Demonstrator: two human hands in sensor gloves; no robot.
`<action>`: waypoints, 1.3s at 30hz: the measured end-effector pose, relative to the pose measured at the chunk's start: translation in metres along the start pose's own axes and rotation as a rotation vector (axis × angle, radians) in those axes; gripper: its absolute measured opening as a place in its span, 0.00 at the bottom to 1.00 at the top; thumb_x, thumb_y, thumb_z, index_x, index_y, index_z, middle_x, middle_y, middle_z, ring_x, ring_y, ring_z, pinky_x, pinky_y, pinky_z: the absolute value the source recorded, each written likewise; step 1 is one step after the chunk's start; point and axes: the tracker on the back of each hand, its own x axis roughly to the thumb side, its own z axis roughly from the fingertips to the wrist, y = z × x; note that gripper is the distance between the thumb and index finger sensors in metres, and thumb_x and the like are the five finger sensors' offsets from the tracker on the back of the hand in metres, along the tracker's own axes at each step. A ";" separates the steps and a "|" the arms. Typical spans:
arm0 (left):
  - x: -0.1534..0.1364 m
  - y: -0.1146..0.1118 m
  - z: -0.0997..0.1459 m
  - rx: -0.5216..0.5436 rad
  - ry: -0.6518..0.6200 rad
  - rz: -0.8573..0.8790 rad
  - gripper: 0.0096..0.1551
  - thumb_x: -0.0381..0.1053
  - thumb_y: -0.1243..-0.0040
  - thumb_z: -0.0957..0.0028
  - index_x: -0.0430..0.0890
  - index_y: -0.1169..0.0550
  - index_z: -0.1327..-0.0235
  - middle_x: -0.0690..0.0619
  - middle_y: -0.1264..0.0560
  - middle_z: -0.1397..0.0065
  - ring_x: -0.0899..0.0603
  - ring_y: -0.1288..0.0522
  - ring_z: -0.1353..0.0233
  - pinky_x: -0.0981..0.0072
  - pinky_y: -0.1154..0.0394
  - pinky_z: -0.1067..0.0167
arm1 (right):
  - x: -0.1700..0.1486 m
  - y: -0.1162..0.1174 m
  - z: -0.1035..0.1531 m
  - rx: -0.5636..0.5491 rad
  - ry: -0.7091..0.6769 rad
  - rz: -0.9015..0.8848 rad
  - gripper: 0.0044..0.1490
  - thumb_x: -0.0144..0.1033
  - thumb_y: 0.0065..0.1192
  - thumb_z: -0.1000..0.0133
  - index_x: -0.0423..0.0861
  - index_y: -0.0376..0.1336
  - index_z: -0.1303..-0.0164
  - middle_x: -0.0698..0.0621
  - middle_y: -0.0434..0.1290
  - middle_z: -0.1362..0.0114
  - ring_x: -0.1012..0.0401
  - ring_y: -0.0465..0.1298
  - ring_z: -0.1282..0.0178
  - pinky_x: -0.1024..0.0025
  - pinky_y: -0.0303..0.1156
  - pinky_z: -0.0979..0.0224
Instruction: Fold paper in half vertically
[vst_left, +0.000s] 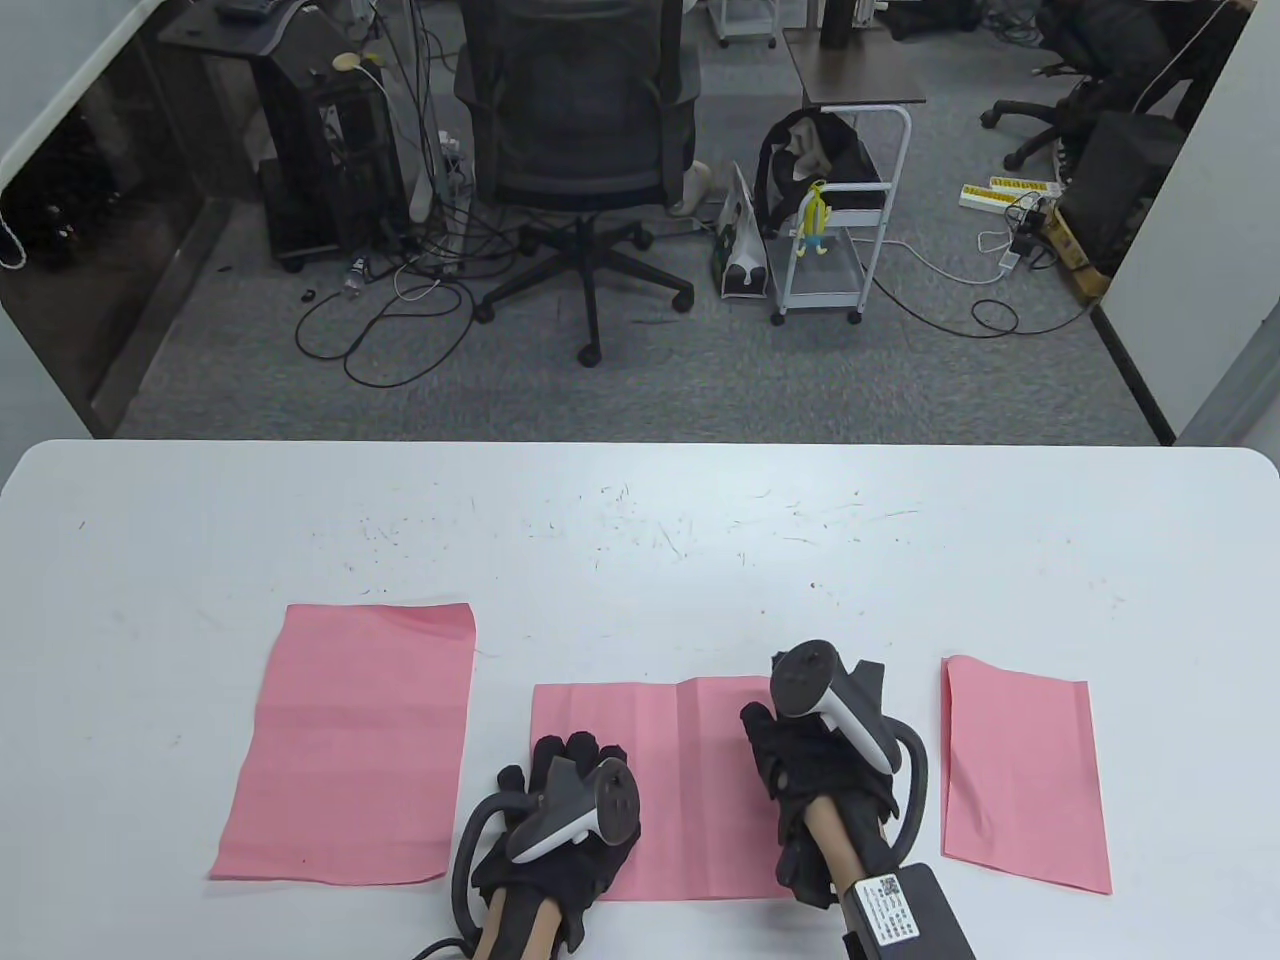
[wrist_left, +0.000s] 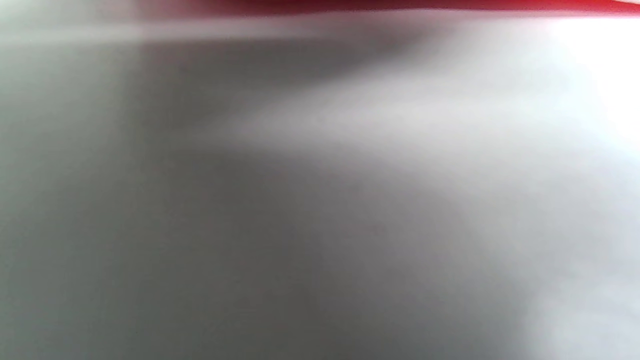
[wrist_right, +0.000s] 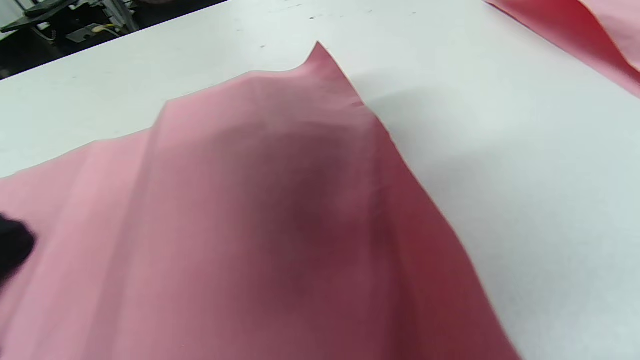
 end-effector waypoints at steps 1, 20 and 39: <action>0.000 0.000 0.000 0.000 0.000 0.000 0.46 0.68 0.70 0.39 0.54 0.65 0.13 0.46 0.69 0.10 0.31 0.68 0.12 0.24 0.60 0.21 | -0.003 0.000 -0.005 0.002 0.017 -0.003 0.47 0.59 0.50 0.47 0.57 0.39 0.21 0.49 0.44 0.14 0.44 0.48 0.15 0.42 0.50 0.18; 0.001 0.000 -0.001 -0.002 0.001 -0.006 0.46 0.68 0.70 0.39 0.53 0.65 0.13 0.45 0.70 0.10 0.30 0.69 0.13 0.24 0.60 0.21 | -0.034 0.030 -0.053 0.061 0.153 -0.027 0.52 0.56 0.63 0.51 0.54 0.42 0.23 0.49 0.39 0.14 0.43 0.42 0.15 0.42 0.45 0.18; 0.001 -0.001 -0.002 0.001 -0.004 -0.001 0.46 0.68 0.71 0.39 0.53 0.65 0.13 0.45 0.70 0.10 0.30 0.69 0.13 0.23 0.61 0.22 | -0.067 0.019 -0.035 0.229 -0.111 -0.753 0.39 0.57 0.51 0.46 0.51 0.56 0.27 0.46 0.52 0.16 0.42 0.43 0.16 0.43 0.39 0.20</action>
